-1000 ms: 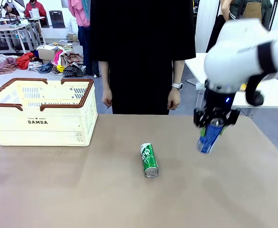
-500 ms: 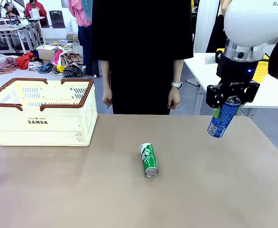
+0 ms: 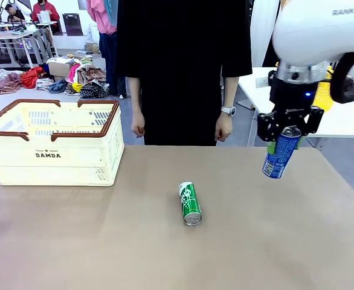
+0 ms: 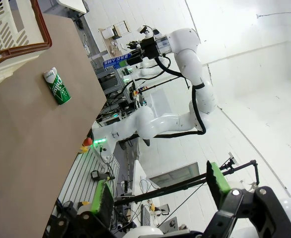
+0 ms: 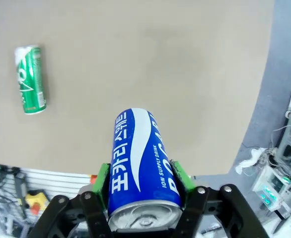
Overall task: Place the drinks into the Shopping basket.
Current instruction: Pick up one drink and place it into the Shopping basket.
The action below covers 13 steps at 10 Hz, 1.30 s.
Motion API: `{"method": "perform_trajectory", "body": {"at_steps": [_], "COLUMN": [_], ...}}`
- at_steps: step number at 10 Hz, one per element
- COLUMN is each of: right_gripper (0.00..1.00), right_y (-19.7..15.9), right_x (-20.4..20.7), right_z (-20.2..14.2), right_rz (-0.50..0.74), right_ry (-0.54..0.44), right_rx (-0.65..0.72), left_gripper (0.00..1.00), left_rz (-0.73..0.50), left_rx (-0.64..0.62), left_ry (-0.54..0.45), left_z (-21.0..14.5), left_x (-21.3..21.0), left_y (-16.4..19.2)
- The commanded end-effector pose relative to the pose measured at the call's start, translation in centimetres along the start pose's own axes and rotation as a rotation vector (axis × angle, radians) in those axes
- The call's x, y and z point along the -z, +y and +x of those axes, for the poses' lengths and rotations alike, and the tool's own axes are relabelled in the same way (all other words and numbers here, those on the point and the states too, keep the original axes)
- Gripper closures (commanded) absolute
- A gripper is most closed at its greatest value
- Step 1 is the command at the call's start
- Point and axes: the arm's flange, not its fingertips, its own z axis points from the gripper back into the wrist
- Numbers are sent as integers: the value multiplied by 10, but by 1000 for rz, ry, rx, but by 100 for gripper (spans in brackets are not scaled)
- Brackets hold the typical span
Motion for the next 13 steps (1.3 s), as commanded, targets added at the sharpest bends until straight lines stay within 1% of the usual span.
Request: {"method": "perform_trajectory", "body": {"at_steps": [1,2,3,4,5,6,7,8,9,11,12,13], "right_gripper": [100,100,100,100,100,100,100,100,100,100,100,100], "right_y": [77,121,166,197,230,262,294,315,326,327,326,324], "right_x": [-37,-44,-47,-46,-41,-31,-15,3,20,62,79,93], "right_z": [40,58,76,87,96,101,108,113,115,118,115,112], "right_rz": [-177,-219,-161,-134,-112,-103,-62,-40,40,67,105,112], "right_ry": [18,-21,-74,-111,-136,-176,-219,-221,-203,-118,-86,-38], "right_rx": [78,68,14,32,3,-56,-128,-154,-191,-184,-201,-189], "left_gripper": [0,0,0,0,0,0,0,0,0,0,0,0], "left_rz": [-9,-9,-9,-9,-9,-9,-9,-9,-9,-9,-9,-9], "left_rx": [-6,-6,-6,-6,-6,-6,-6,-6,-6,-6,-6,-6], "left_ry": [-11,-11,-11,-11,-11,-11,-11,-11,-11,-11,-11,-11], "left_z": [0,0,0,0,0,0,0,0,0,0,0,0], "left_x": [0,0,0,0,0,0,0,0,0,0,0,0], "left_y": [-3,-3,-3,-3,-3,-3,-3,-3,-3,-3,-3,-3]}}
